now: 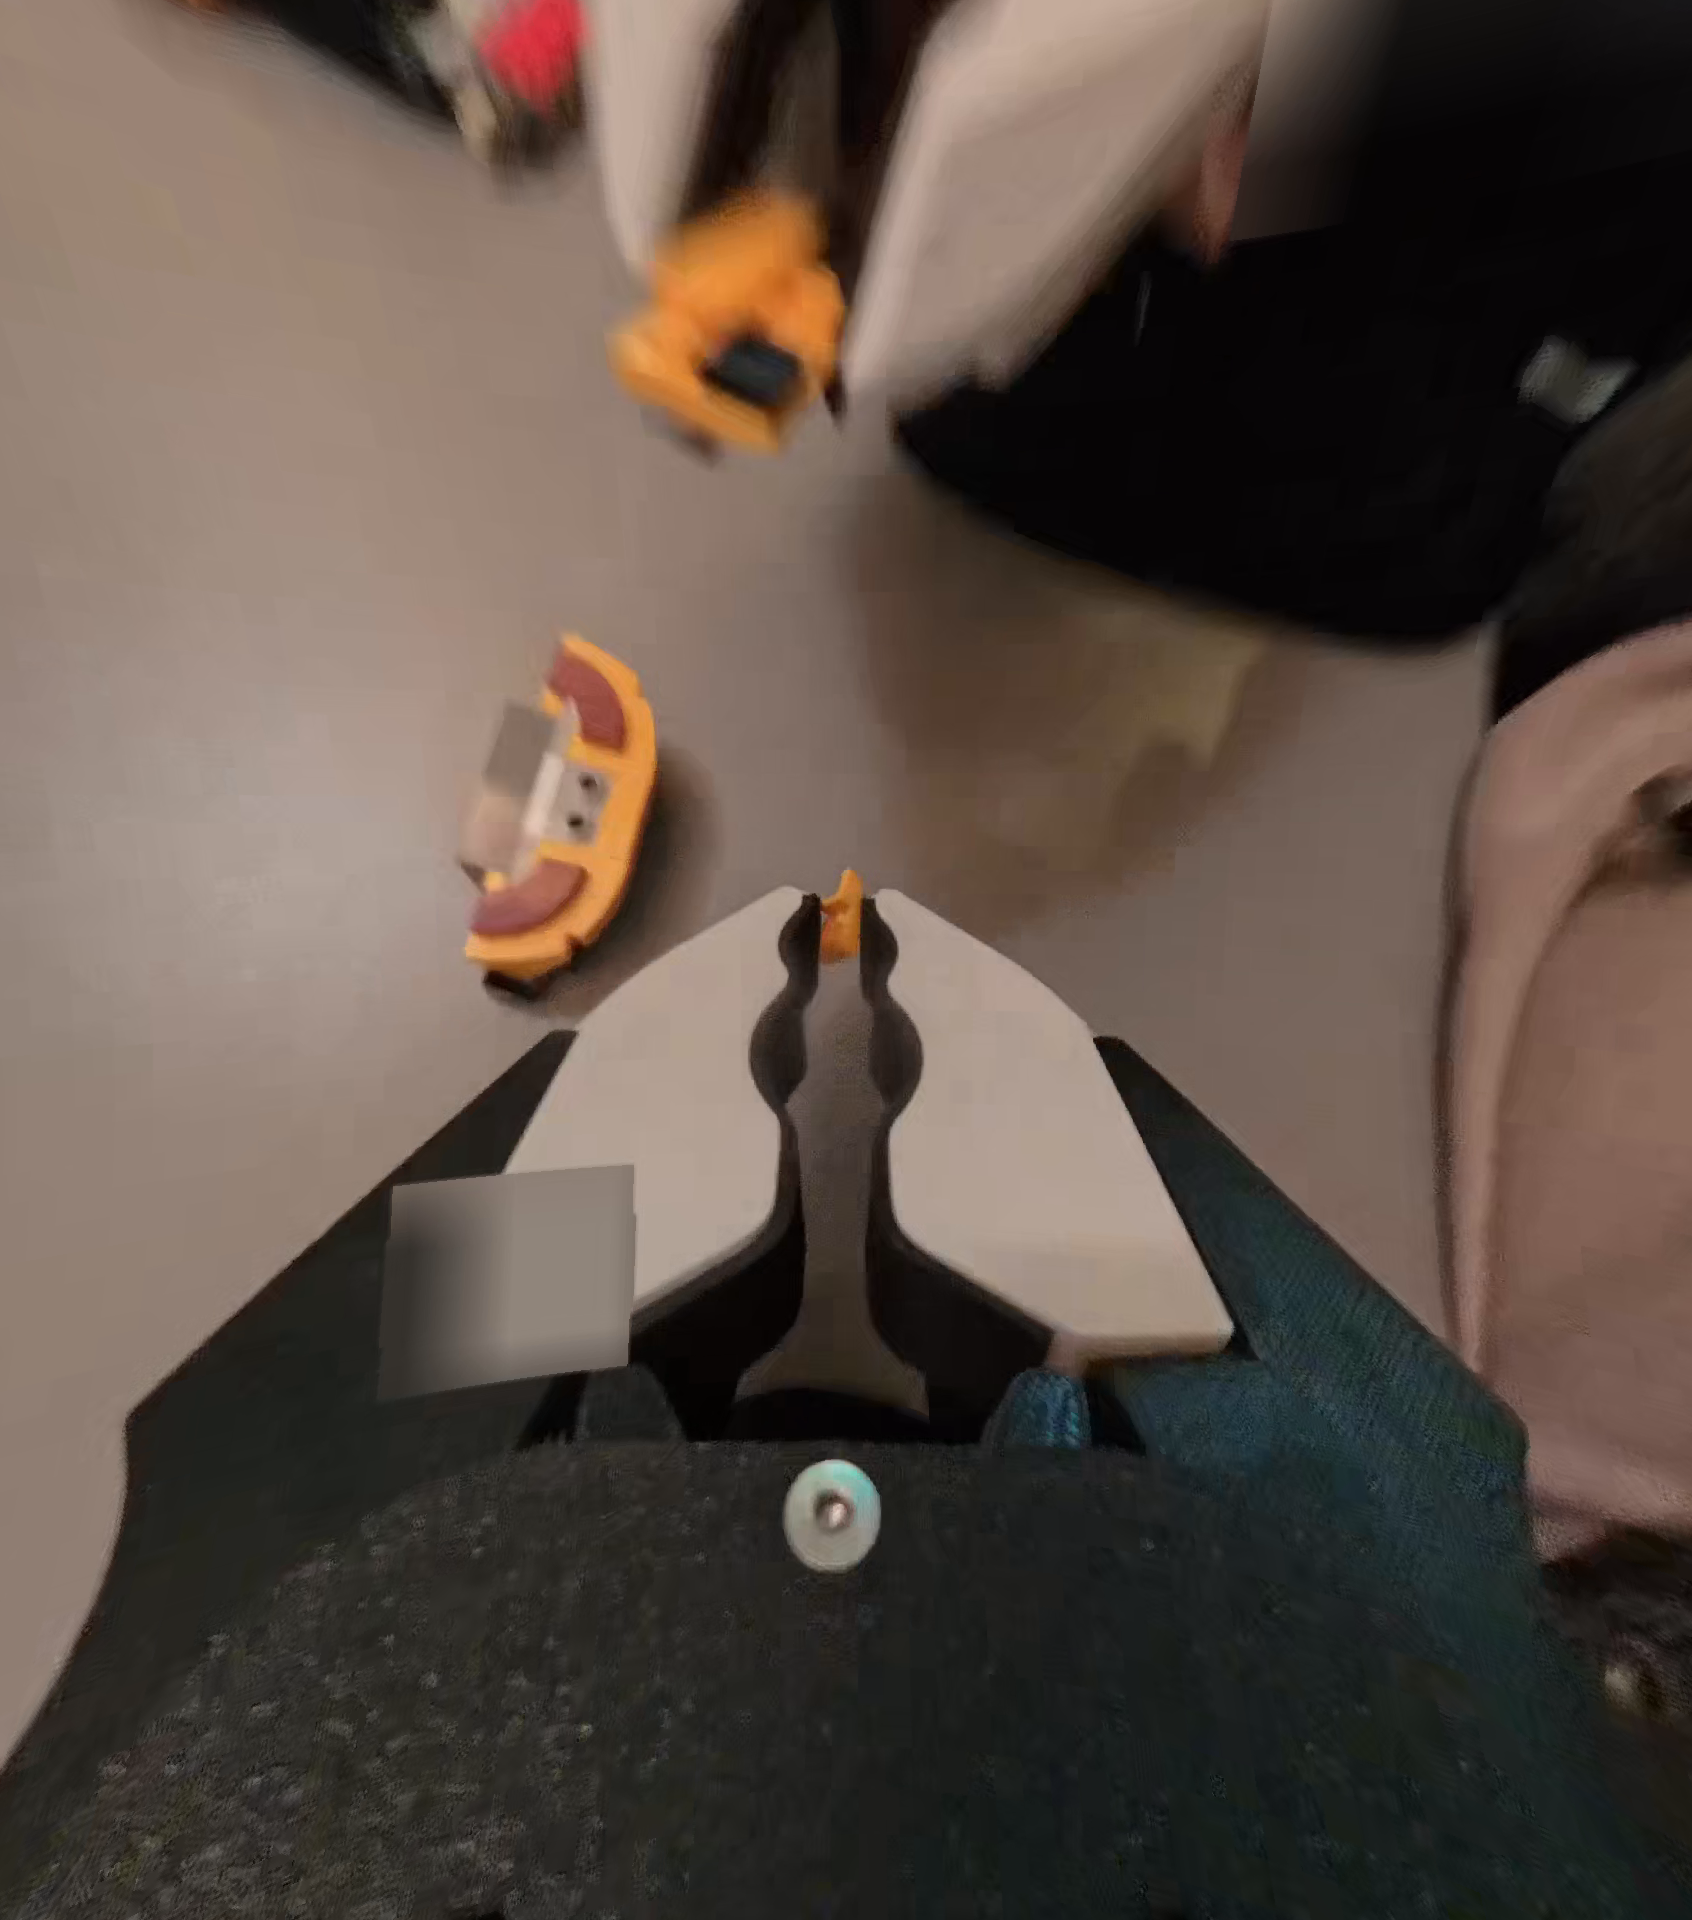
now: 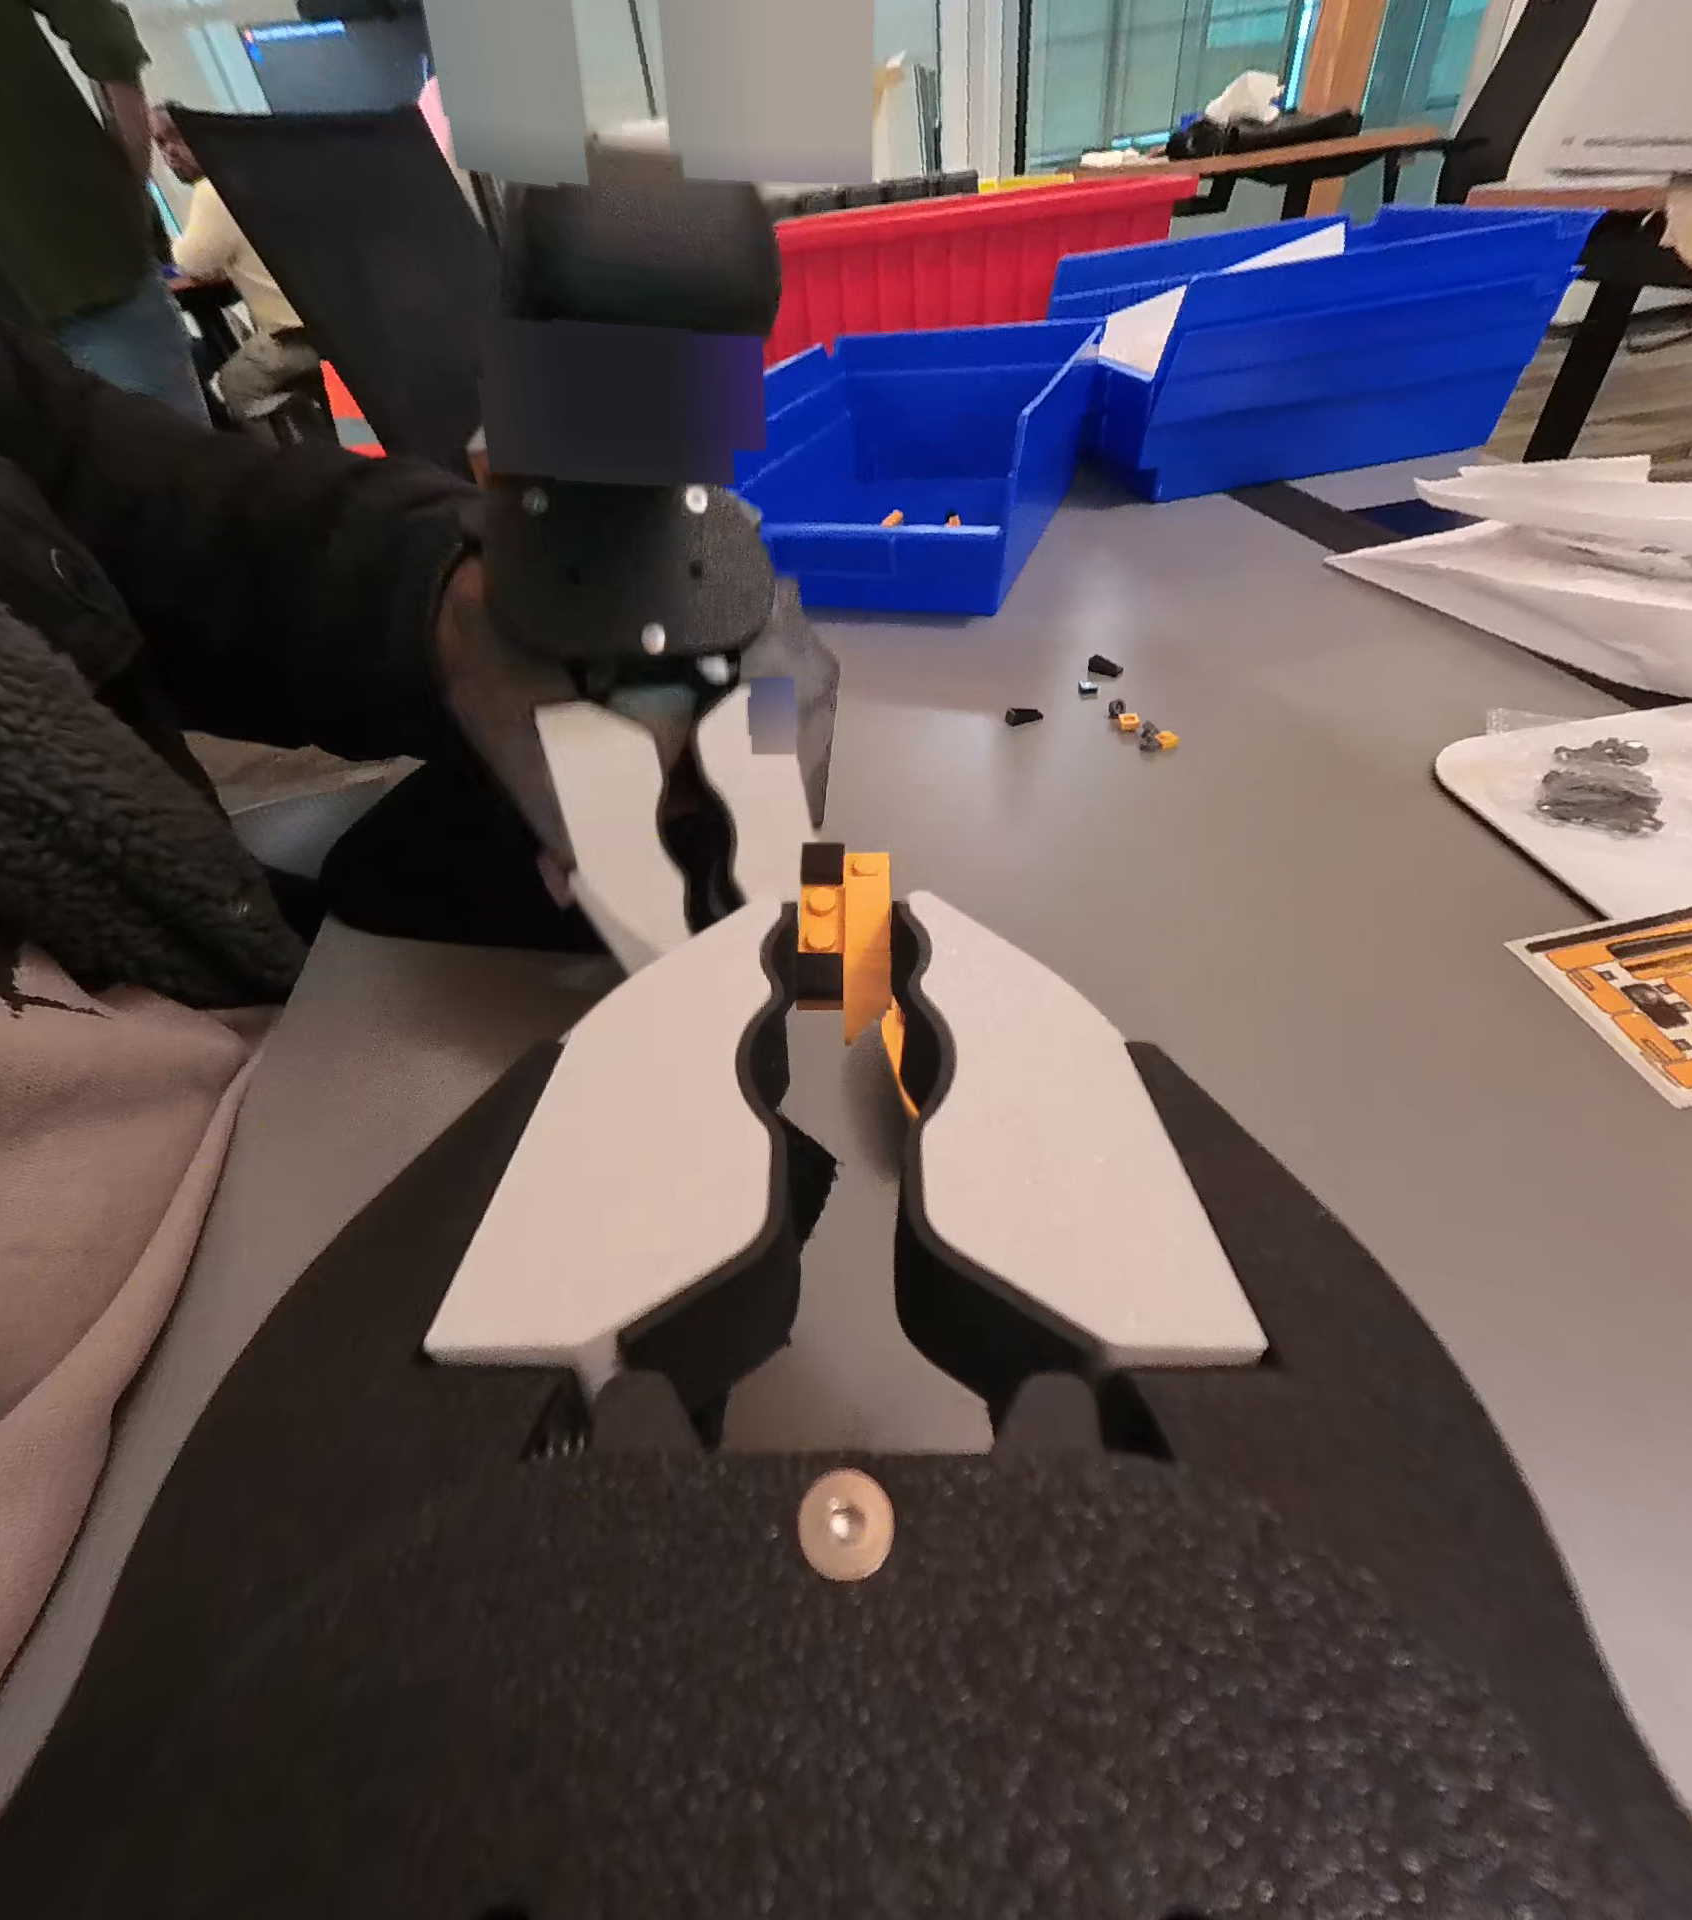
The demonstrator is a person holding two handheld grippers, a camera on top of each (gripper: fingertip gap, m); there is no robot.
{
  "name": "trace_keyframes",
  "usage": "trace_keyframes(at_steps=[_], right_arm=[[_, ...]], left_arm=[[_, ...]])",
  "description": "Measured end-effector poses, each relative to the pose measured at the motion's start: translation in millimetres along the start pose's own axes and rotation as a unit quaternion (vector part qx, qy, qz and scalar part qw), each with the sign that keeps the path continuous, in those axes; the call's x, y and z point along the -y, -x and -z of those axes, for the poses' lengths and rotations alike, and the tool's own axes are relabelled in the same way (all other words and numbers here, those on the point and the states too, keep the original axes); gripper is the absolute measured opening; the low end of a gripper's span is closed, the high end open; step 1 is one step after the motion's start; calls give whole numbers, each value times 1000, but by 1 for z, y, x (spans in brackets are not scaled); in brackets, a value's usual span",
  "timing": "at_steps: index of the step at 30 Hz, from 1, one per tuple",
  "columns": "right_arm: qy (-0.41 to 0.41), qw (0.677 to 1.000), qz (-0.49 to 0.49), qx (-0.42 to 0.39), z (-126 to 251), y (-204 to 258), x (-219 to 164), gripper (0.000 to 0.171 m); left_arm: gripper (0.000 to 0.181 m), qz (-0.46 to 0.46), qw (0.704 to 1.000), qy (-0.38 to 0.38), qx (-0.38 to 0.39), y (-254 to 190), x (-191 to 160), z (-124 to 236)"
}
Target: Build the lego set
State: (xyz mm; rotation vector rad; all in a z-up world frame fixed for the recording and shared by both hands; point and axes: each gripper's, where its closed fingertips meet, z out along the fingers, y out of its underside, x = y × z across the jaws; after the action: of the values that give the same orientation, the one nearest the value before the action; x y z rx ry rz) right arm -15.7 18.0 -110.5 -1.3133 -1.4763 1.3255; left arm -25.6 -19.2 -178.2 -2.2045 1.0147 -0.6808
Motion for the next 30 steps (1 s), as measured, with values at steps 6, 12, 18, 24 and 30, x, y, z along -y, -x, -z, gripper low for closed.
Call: trace_keyframes(at_steps=[6,12,18,24,30], right_arm=[[47,998,30,31,-7,14,-15,17],[37,998,37,35,-7,17,-12,17],[39,997,63,22,-7,16,-12,17],[50,996,78,9,-10,14,-15,17],[59,996,67,-2,-9,9,-18,17]], left_arm=[[7,146,956,-241,-79,8,51,37],[7,163,943,-260,-127,-2,55,32],[7,199,934,-252,-158,-4,53,29],[6,239,924,-246,-170,-3,47,26],[6,293,881,-321,-185,10,63,40]])
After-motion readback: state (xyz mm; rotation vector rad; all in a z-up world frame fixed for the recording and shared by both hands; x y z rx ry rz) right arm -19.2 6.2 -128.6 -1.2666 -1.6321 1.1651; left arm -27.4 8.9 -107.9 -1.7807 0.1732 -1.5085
